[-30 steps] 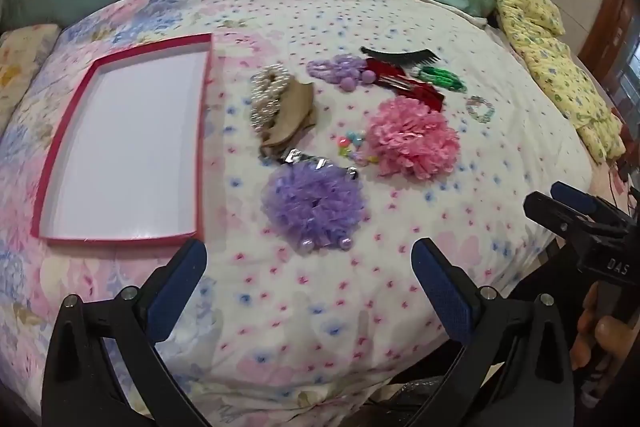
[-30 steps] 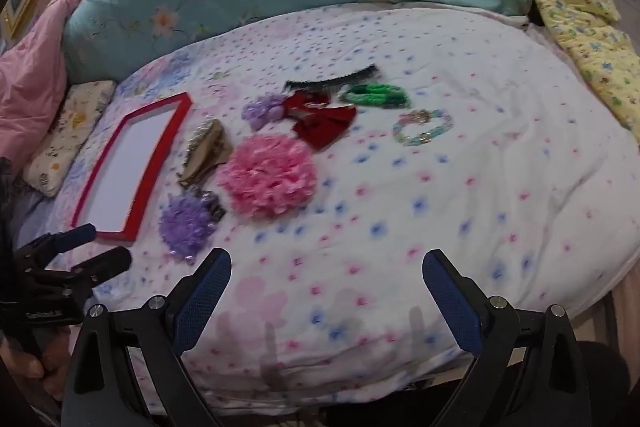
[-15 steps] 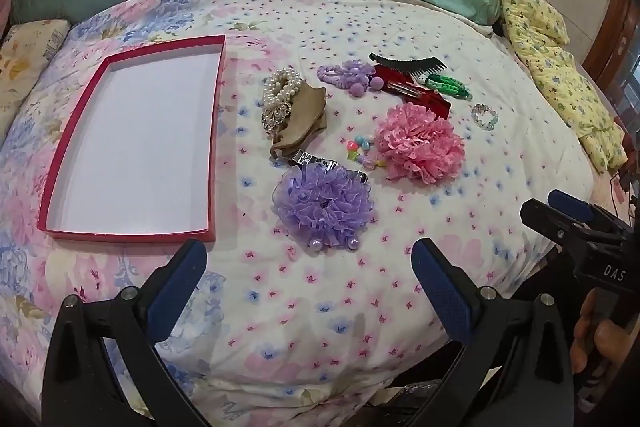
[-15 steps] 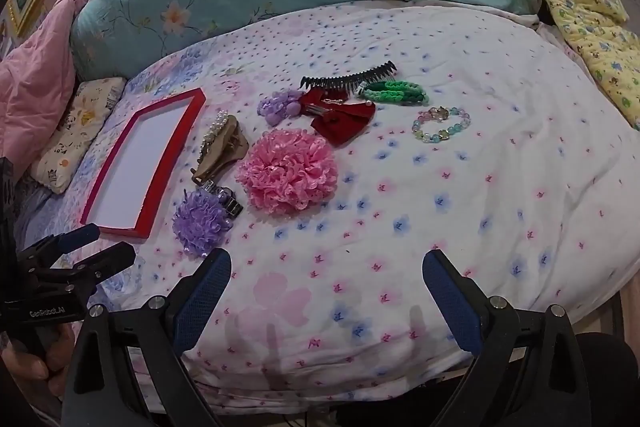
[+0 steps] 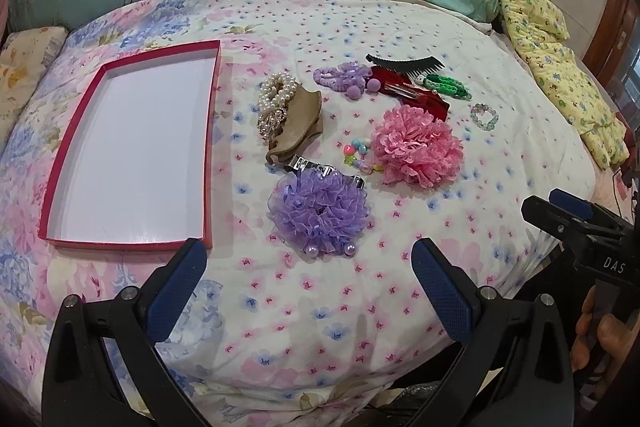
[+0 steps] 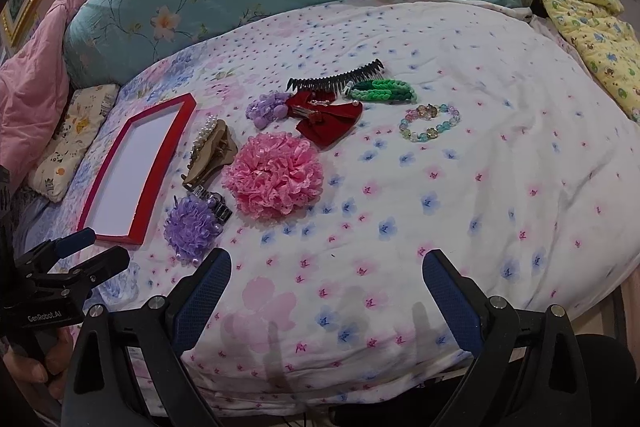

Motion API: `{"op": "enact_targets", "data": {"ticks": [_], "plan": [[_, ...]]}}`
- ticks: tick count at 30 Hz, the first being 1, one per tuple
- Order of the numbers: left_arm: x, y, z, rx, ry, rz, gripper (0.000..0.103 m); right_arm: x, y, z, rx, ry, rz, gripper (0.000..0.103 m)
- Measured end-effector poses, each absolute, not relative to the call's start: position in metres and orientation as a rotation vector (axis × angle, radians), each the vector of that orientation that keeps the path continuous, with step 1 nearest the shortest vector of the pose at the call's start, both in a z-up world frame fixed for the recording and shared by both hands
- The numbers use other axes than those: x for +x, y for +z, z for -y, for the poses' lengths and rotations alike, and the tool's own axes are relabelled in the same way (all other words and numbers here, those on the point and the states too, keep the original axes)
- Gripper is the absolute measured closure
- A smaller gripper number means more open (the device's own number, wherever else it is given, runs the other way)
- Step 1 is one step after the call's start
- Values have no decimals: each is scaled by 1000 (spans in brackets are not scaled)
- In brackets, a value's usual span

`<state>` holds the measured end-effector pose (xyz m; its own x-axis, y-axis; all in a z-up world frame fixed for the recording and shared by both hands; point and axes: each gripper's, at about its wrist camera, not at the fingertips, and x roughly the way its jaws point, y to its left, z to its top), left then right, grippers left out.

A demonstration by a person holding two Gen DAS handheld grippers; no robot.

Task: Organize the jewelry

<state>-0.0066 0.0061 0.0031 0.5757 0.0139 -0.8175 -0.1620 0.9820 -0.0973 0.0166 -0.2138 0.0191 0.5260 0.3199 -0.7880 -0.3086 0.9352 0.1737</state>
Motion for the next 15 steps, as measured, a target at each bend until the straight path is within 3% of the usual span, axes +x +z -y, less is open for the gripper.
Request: {"op": "enact_targets", "data": {"ticks": [15], "plan": [[-5, 2, -6, -163, 115, -957, 0, 18, 18, 215, 25, 381, -944, 5]]}}
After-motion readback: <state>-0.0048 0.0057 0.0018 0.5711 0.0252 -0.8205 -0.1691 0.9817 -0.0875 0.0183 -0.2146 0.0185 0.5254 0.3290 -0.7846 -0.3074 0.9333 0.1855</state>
